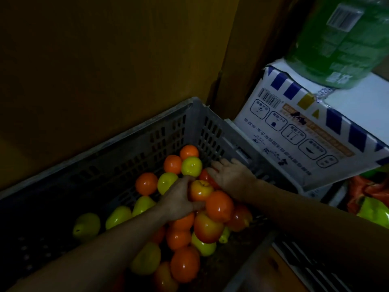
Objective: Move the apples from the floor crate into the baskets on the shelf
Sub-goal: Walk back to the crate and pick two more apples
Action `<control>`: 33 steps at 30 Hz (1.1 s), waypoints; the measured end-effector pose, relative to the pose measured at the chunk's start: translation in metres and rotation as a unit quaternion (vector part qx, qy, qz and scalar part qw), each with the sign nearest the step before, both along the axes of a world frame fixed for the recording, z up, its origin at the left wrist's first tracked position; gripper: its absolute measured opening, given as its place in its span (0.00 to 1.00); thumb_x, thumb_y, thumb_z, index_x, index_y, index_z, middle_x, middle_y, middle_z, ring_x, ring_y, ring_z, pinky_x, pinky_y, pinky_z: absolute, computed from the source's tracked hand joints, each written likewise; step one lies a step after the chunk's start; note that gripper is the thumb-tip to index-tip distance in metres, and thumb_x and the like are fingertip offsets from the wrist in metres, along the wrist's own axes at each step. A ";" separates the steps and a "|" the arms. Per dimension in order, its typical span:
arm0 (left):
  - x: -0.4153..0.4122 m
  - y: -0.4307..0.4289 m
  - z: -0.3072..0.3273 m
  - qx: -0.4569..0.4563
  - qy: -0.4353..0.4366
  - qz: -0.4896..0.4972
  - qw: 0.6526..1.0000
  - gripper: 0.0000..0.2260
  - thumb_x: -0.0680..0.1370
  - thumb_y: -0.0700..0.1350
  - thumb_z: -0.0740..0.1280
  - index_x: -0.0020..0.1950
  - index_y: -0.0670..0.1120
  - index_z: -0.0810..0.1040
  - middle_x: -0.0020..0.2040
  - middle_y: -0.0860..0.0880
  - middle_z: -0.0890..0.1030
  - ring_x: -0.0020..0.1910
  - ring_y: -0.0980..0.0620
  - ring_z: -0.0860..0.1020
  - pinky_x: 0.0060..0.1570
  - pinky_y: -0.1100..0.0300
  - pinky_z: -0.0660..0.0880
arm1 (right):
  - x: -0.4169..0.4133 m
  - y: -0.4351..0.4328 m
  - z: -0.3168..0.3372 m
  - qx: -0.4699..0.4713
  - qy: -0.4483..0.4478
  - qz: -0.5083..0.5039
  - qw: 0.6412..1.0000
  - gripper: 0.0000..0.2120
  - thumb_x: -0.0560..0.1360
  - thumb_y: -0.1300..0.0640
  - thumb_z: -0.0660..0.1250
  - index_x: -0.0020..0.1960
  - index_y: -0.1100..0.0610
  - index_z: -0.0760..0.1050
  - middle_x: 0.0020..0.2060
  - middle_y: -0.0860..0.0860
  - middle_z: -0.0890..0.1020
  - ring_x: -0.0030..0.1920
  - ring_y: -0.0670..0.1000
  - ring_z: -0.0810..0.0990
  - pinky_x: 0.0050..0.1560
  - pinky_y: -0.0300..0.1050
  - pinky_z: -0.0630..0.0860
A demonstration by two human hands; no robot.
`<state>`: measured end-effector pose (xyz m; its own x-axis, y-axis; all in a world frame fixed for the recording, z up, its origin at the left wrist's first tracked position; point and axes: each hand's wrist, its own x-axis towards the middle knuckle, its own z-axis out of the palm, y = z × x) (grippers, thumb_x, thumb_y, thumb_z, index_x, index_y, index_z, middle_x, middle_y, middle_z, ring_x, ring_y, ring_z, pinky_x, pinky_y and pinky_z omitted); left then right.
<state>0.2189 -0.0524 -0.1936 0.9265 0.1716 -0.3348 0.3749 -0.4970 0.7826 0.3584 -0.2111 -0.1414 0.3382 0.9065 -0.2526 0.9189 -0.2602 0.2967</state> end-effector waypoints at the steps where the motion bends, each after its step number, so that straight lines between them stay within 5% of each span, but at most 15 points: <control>1: -0.002 0.000 -0.002 -0.012 0.000 0.005 1.000 0.39 0.63 0.60 0.76 0.70 0.51 0.69 0.62 0.51 0.76 0.60 0.52 0.76 0.58 0.55 0.75 | -0.001 0.002 0.002 -0.020 0.009 -0.016 1.000 0.15 0.73 0.51 0.65 0.59 0.54 0.78 0.51 0.55 0.82 0.48 0.57 0.81 0.46 0.50 0.73; 6: -0.012 0.002 0.002 -0.034 -0.021 0.042 0.998 0.33 0.61 0.57 0.80 0.60 0.54 0.68 0.57 0.57 0.76 0.54 0.56 0.77 0.54 0.58 0.75 | -0.004 0.007 0.006 -0.040 0.036 -0.051 0.997 0.22 0.82 0.52 0.57 0.75 0.50 0.62 0.71 0.58 0.67 0.69 0.60 0.67 0.65 0.56 0.64; 9: -0.021 0.015 0.011 -0.039 -0.034 0.071 0.996 0.33 0.57 0.63 0.76 0.57 0.56 0.68 0.55 0.58 0.75 0.54 0.56 0.77 0.54 0.55 0.76 | -0.005 0.009 0.008 -0.037 0.048 -0.063 0.996 0.22 0.81 0.51 0.59 0.75 0.47 0.62 0.70 0.57 0.68 0.70 0.59 0.66 0.66 0.56 0.63; 14: -0.041 0.044 0.022 -0.024 -0.021 0.097 0.995 0.32 0.59 0.57 0.79 0.57 0.58 0.66 0.54 0.58 0.75 0.50 0.58 0.77 0.47 0.61 0.75 | -0.005 0.011 0.019 -0.067 0.079 -0.083 0.991 0.32 0.75 0.50 0.67 0.76 0.45 0.60 0.67 0.59 0.68 0.69 0.60 0.64 0.65 0.56 0.66; 24: -0.062 0.081 0.046 0.005 -0.018 0.138 0.990 0.40 0.53 0.58 0.77 0.63 0.56 0.68 0.59 0.53 0.76 0.57 0.53 0.77 0.57 0.52 0.78 | -0.011 0.008 0.038 0.056 0.127 -0.101 0.985 0.40 0.72 0.39 0.71 0.78 0.41 0.56 0.63 0.55 0.66 0.63 0.57 0.65 0.63 0.52 0.70; 33: -0.081 0.094 0.055 0.005 -0.027 0.143 0.989 0.39 0.57 0.52 0.76 0.66 0.55 0.68 0.61 0.48 0.74 0.58 0.50 0.76 0.54 0.55 0.78 | -0.031 0.036 0.047 0.279 0.352 -0.231 0.863 0.41 0.58 0.46 0.84 0.60 0.44 0.61 0.58 0.48 0.70 0.56 0.50 0.73 0.49 0.45 0.72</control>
<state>0.1380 0.0417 -0.1383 0.8563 0.4315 -0.2837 0.4592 -0.3846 0.8008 0.3271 -0.1746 -0.0945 0.6370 0.7629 -0.1107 0.5806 -0.5693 -0.5821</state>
